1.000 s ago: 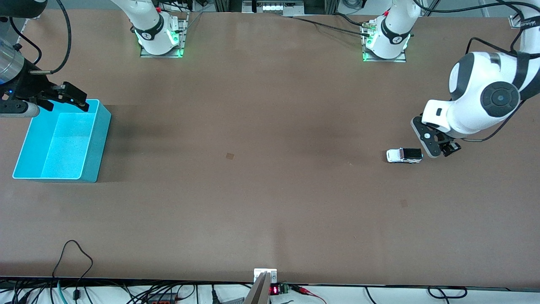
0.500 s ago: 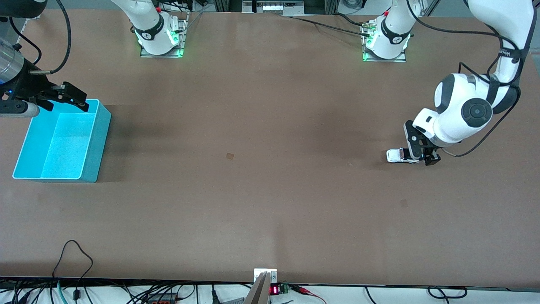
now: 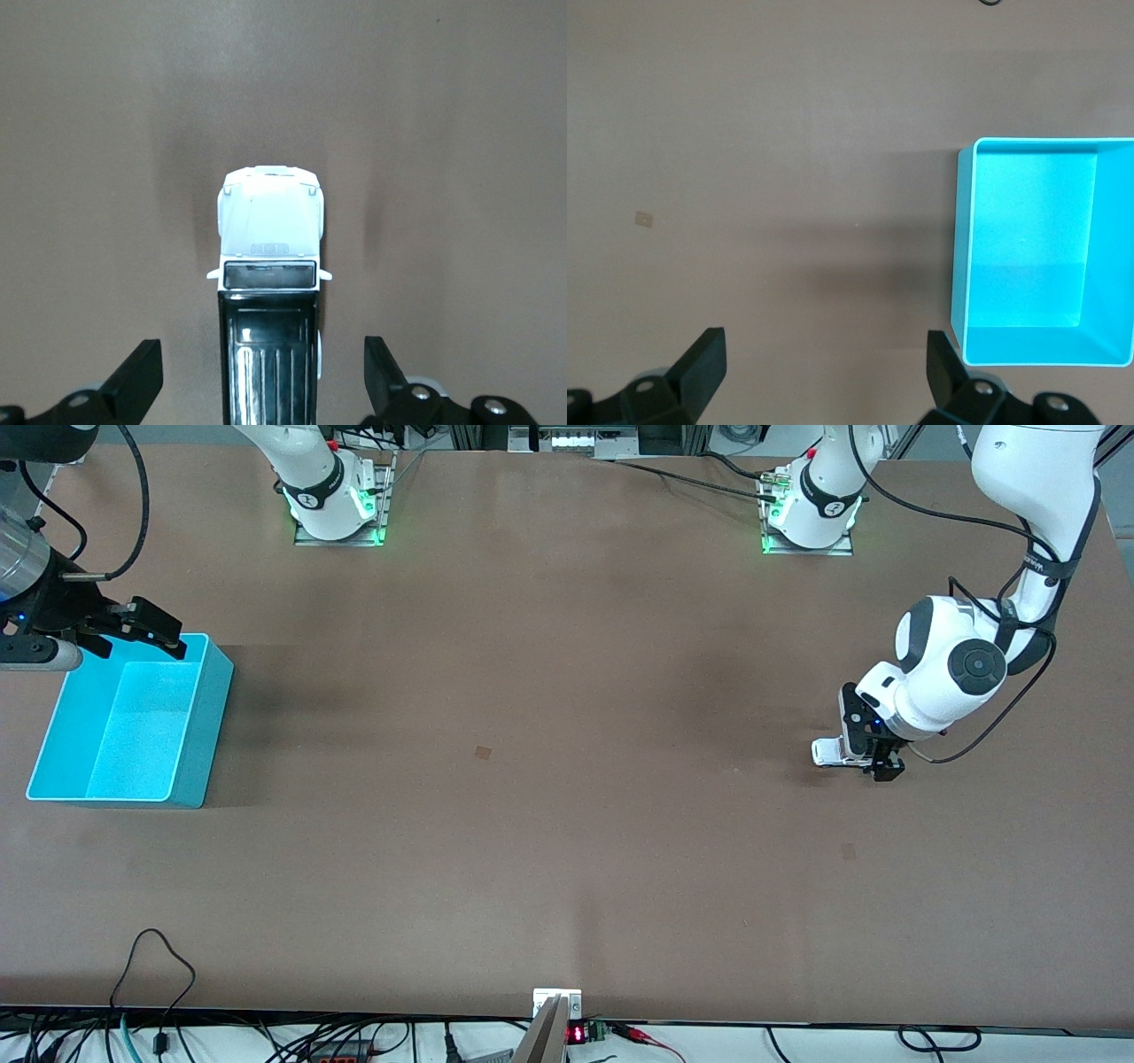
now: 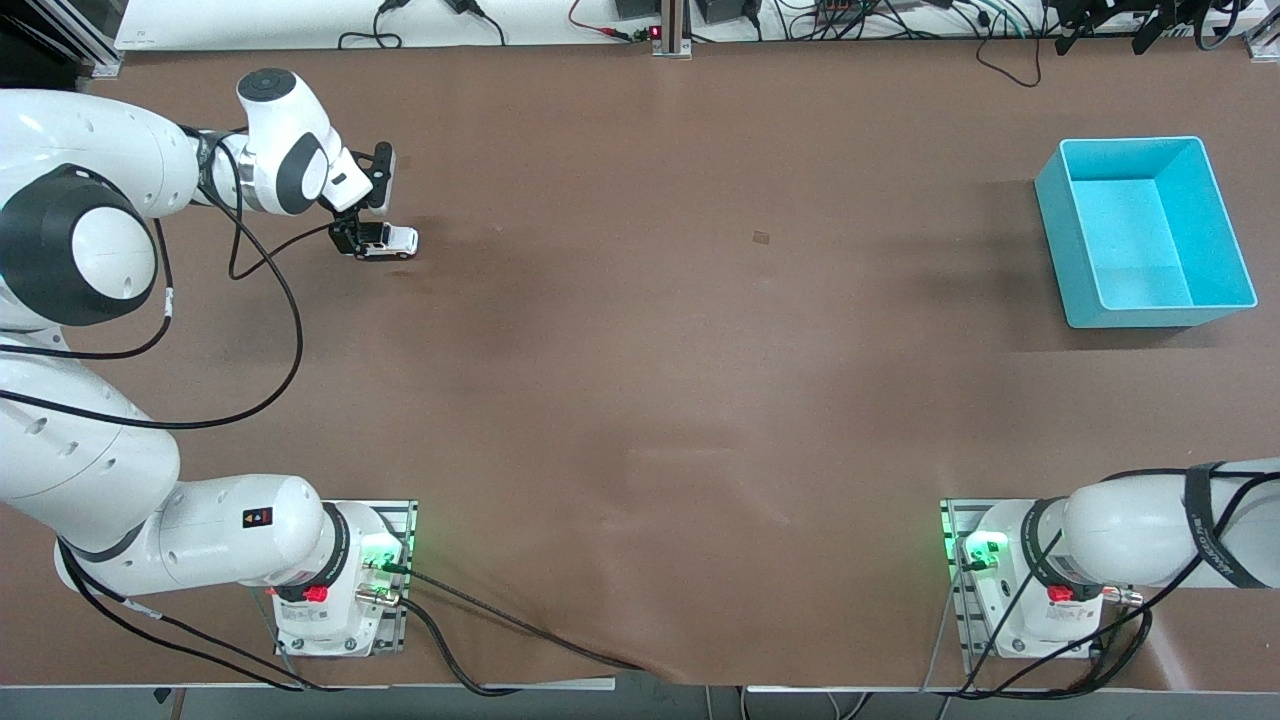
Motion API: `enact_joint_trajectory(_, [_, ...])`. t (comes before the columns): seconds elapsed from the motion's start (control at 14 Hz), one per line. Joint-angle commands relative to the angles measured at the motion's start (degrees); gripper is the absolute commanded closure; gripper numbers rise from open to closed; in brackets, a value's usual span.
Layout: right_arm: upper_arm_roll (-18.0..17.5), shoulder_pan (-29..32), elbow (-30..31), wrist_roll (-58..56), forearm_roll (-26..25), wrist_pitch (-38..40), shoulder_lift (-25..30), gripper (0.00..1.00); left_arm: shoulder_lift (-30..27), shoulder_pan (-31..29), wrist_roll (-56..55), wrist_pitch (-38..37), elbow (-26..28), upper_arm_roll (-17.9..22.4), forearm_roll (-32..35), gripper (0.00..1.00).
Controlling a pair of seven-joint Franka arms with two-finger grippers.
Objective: Wind and store white jeep toy
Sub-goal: 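Lower the left gripper and grasp the white jeep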
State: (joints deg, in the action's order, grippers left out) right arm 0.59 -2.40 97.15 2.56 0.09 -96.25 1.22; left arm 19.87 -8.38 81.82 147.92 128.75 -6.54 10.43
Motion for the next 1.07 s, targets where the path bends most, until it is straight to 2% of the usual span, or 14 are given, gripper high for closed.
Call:
enact_joint_trajectory(0.0, [-0.15,0.55,-0.21,-0.81,0.09,0.09,0.27,0.0,1.57,-0.93,1.23,2.46,0.19,-0.22,1.26,0.0])
enact_joint_trajectory(0.07, [-0.15,0.55,-0.21,-0.89,0.09,0.09,0.27,0.0,1.66,-0.94,1.23,2.46,0.19,-0.31,1.26,0.01])
enact_joint_trajectory(0.14, [-0.15,0.55,-0.21,-0.89,0.09,0.09,0.27,0.0,1.66,-0.76,1.32,2.46,0.19,-0.31,1.26,0.07])
enact_joint_trajectory(0.21, [-0.15,0.55,-0.21,-0.89,0.09,0.09,0.27,0.0,1.66,-0.85,1.32,2.46,0.19,-0.31,1.35,0.23])
enact_joint_trajectory(0.29, [-0.15,0.55,-0.21,-0.89,0.09,0.09,0.27,0.0,1.75,-0.85,1.32,2.46,0.19,-0.31,1.35,0.46])
enact_joint_trajectory(0.36, [-0.15,0.55,-0.21,-0.89,0.09,0.18,0.27,0.0,1.66,-0.85,1.32,2.38,0.36,-0.31,1.26,0.61])
enact_joint_trajectory(0.43, [-0.15,0.55,-0.21,-0.89,0.09,0.18,0.27,0.0,1.66,-0.85,1.32,2.29,0.36,-0.31,1.26,0.68])
enact_joint_trajectory(0.5, [-0.15,0.55,-0.21,-0.89,0.09,0.27,0.36,0.0,1.75,-0.94,1.32,2.38,0.36,-0.31,1.26,0.74])
enact_joint_trajectory(1.0, [-0.07,0.55,-0.21,-0.98,0.09,0.27,0.36,0.0,3.33,-0.94,1.32,2.2,0.19,-0.23,1.26,0.79])
